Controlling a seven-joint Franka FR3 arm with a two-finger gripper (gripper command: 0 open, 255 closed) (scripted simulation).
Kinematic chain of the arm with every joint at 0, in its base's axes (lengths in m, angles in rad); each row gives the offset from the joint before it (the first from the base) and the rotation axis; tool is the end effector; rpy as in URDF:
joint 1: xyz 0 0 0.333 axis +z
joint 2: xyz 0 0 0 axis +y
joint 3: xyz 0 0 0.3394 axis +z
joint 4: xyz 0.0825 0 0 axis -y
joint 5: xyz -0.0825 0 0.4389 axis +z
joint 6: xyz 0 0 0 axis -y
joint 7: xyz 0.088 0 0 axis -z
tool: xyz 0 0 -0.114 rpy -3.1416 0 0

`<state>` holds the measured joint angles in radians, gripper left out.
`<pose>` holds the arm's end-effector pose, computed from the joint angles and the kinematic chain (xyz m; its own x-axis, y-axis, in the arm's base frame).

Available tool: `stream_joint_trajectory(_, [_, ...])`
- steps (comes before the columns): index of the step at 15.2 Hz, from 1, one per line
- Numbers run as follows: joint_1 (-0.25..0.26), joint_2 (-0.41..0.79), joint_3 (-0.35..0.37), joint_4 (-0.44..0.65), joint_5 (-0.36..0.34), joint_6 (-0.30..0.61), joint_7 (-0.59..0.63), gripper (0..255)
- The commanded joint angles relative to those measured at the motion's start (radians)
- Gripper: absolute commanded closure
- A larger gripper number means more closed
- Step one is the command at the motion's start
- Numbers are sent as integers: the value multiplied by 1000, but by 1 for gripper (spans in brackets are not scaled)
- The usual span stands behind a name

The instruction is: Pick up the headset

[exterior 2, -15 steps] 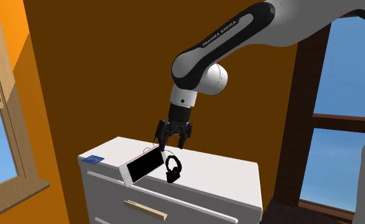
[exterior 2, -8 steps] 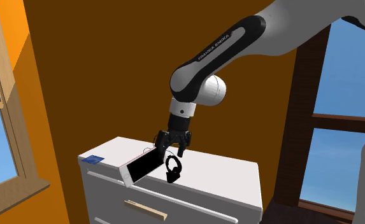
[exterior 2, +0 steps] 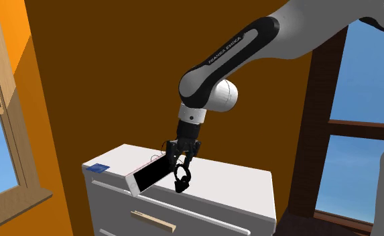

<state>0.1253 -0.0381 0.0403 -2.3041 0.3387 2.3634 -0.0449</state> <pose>0.5501 0.0978 0.3533 0.9965 -0.0301 0.0778 -0.0097 -0.9681 -0.2504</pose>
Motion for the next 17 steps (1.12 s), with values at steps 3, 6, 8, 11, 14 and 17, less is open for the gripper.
stream_joint_trajectory(3, [-1, -6, 0, 5, -4, -14, 6, 255])
stream_joint_trajectory(6, [-3, -28, -2, 23, -15, -53, 19, 255])
stream_joint_trajectory(8, [-4, -42, -2, 36, -22, -78, 28, 255])
stream_joint_trajectory(11, [-6, -61, -3, 57, -31, -117, 41, 255])
stream_joint_trajectory(14, [-7, -78, -4, 80, -39, -156, 53, 255])
stream_joint_trajectory(17, [-9, -93, -5, 105, -47, -195, 64, 255])
